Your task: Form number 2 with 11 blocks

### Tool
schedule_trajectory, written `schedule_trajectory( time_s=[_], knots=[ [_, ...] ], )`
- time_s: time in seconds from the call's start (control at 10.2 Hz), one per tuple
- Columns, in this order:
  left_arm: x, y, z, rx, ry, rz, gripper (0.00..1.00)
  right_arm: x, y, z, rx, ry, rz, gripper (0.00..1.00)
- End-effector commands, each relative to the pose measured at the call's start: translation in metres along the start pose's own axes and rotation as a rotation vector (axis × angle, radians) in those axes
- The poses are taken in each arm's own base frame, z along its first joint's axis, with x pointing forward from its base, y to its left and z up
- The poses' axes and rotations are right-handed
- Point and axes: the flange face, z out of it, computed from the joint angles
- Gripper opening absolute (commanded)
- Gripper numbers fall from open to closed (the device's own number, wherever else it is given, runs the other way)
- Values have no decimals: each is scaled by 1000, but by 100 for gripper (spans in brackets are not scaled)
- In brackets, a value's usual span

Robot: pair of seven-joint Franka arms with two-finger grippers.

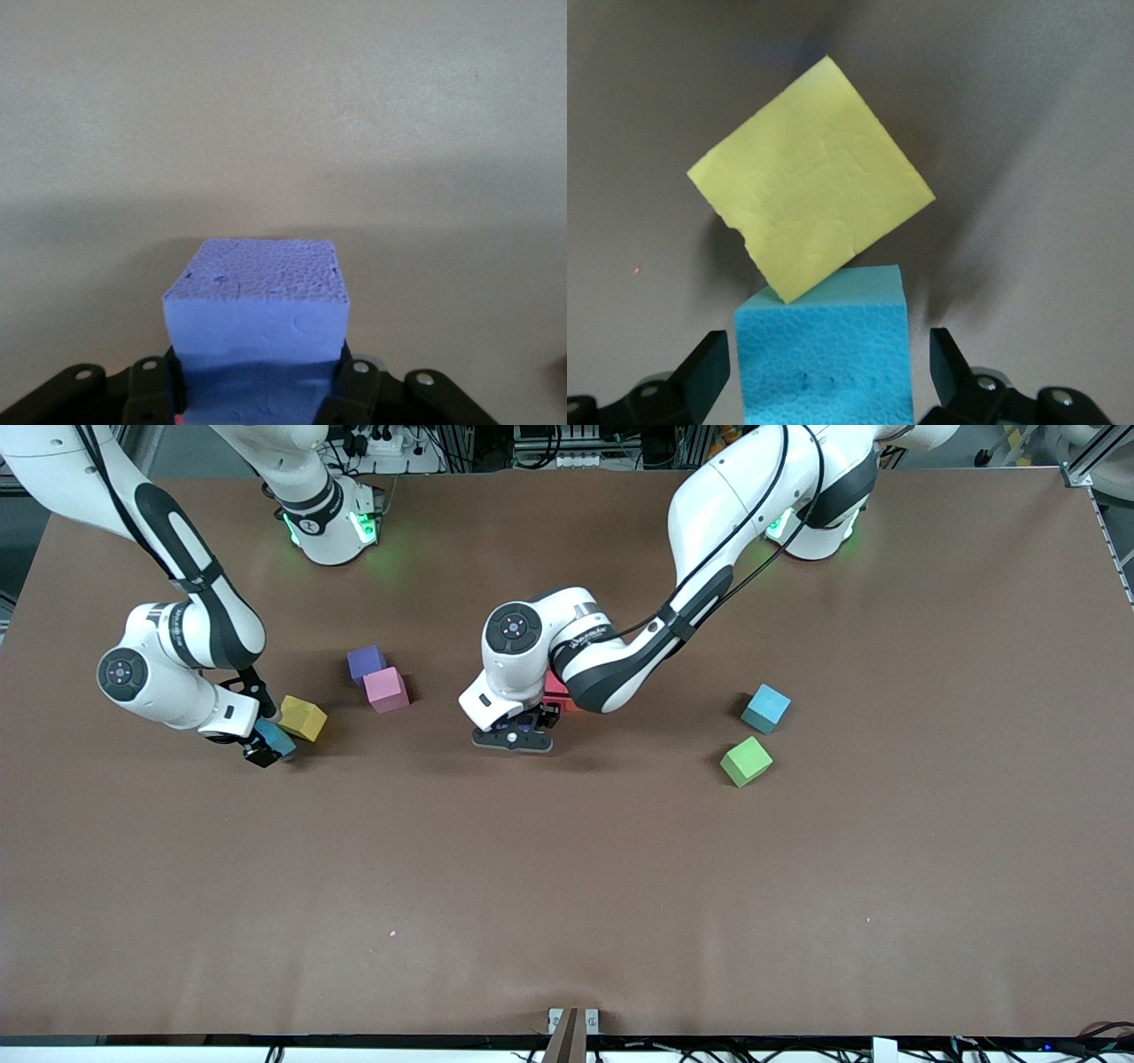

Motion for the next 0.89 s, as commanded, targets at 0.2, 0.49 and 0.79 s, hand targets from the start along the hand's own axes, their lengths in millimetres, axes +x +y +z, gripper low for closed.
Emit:
schedule_trajectory(
  time_s=[0.2, 0.49, 0.79],
  knots=[
    [3, 3, 12, -13, -5, -54, 24, -2, -1, 2, -20, -2, -33, 64],
    [4, 2, 12, -17, -7, -76, 30, -4, 1, -8, -29, -19, -36, 43],
    [2, 3, 13, -25, -18, -87, 37, -6, 2, -32, -48, -46, -20, 43]
  ],
)
